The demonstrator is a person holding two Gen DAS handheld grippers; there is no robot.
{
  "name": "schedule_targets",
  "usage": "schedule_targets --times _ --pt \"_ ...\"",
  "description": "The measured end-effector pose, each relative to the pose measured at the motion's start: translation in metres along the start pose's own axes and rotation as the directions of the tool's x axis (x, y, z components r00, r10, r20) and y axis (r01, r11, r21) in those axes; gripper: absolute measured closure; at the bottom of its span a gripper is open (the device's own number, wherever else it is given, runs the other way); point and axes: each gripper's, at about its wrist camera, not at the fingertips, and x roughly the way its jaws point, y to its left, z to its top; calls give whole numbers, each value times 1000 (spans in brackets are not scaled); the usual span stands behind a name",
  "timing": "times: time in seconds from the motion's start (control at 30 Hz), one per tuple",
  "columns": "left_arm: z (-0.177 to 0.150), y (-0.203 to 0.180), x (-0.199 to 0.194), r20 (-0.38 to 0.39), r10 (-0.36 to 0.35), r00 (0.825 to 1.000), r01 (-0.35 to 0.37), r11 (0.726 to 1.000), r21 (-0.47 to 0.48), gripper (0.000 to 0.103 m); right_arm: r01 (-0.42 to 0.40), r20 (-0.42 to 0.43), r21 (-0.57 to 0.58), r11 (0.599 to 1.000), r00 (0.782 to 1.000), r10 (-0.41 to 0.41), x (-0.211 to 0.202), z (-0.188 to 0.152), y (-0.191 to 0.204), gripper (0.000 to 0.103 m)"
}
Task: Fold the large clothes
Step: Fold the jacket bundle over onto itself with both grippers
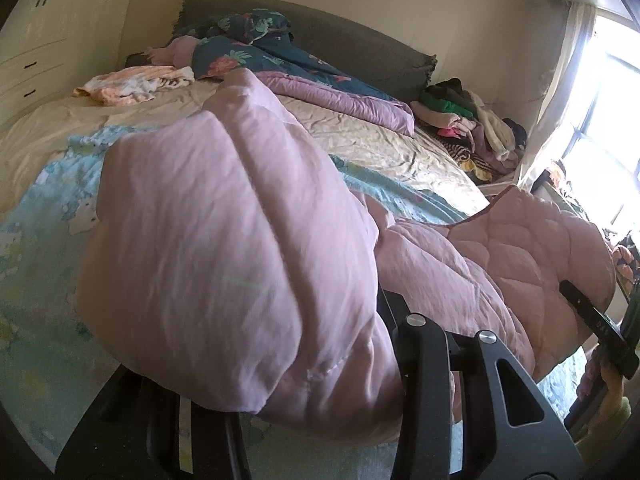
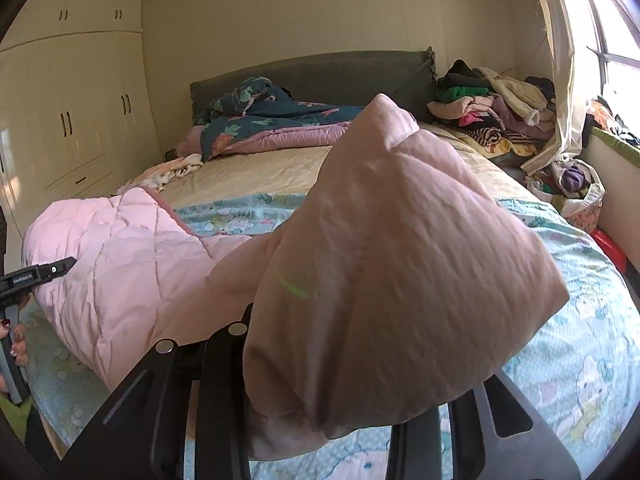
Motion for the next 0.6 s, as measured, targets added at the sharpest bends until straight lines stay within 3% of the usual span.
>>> schedule_targets --times 0.6 --pt "-37 5 -31 -11 19 1000 -19 1000 -10 70 3 -22 32 999 1000 -2 -34 -30 5 73"
